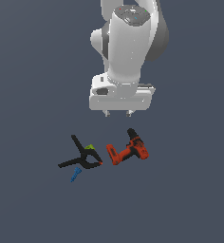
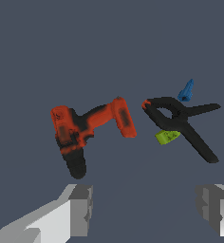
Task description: Pick up a designated object from a clutter of objects.
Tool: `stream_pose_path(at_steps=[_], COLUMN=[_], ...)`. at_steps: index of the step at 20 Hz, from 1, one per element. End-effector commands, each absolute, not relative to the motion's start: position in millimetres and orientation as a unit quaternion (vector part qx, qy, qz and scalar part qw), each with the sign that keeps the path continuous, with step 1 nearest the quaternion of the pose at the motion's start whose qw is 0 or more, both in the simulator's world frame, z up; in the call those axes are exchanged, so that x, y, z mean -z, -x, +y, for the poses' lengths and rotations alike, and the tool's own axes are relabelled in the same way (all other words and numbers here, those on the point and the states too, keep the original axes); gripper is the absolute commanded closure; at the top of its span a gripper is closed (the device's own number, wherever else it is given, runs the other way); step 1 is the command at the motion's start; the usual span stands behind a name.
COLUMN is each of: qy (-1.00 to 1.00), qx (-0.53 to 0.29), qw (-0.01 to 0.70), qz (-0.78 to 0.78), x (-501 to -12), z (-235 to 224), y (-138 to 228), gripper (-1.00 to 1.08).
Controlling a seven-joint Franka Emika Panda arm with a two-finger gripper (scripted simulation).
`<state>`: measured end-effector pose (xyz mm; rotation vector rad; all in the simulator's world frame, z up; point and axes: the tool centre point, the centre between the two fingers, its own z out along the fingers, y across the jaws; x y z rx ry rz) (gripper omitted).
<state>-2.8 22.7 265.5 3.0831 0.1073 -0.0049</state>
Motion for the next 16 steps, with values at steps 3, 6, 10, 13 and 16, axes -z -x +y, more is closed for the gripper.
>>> stream_pose_path(at_steps=[3,6,10,13,16], qy=[-0.998,-0.996,-0.994,-0.991,-0.989], qx=[-0.005,-0.011,-0.019,-0.025,-0.030], qw=[0.037,0.043,0.047,0.048,0.047], qz=[0.056,0.074,0.099,0.119,0.140], x=[-232,-207,-174,-150,-127], z=[34,43,57,68,80], y=[2,4,9,16,24], gripper=[-0.60,-0.60,-0.60,-0.60,-0.60])
